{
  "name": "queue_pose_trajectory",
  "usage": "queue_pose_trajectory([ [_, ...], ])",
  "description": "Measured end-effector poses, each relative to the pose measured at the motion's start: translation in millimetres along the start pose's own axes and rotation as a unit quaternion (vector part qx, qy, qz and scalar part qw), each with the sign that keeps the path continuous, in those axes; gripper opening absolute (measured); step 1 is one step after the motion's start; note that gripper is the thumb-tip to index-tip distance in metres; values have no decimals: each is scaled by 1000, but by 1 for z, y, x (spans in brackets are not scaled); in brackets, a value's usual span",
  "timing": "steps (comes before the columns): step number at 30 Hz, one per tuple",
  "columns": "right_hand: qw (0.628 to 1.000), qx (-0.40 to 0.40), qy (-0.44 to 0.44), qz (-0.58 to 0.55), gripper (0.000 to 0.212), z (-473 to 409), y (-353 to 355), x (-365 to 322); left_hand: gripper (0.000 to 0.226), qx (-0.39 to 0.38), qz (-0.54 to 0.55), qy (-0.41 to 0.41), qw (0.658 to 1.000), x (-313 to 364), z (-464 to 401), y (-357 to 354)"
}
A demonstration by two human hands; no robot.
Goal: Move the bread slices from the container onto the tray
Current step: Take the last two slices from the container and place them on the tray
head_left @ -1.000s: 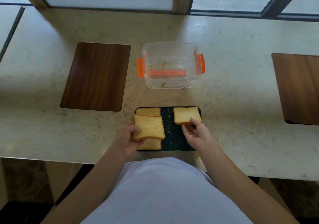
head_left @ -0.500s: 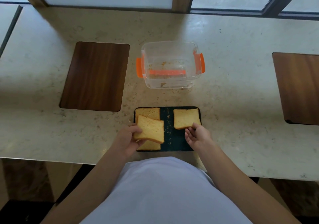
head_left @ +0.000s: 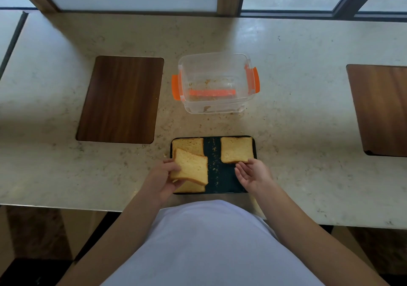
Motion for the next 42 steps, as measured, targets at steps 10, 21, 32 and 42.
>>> queue_pose_trajectory([
  [10, 999, -34, -11, 4, 39, 6, -8, 0, 33, -4, -11, -4, 1000, -2, 2, -4],
  [21, 997, -44, 8, 62, 37, 5, -3, 6, 38, -27, -19, 8, 999, -4, 4, -13],
  [32, 976, -58, 126, 169, 18, 14, 34, -11, 43, -74, -460, -135, 874, -40, -1, -83],
  [42, 906, -1, 203, 372, 23, 8, 56, -6, 52, -75, -549, -46, 831, -72, -7, -82],
])
Point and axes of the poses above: each hand's wrist, its own z-axis away from the middle knuckle, its own y-axis out of the back of the hand, x = y × z, the point moved 2 cm from there along -z, towards the middle knuckle, and after that the axes turned 15 degrees about z, right-handed, at the moved point
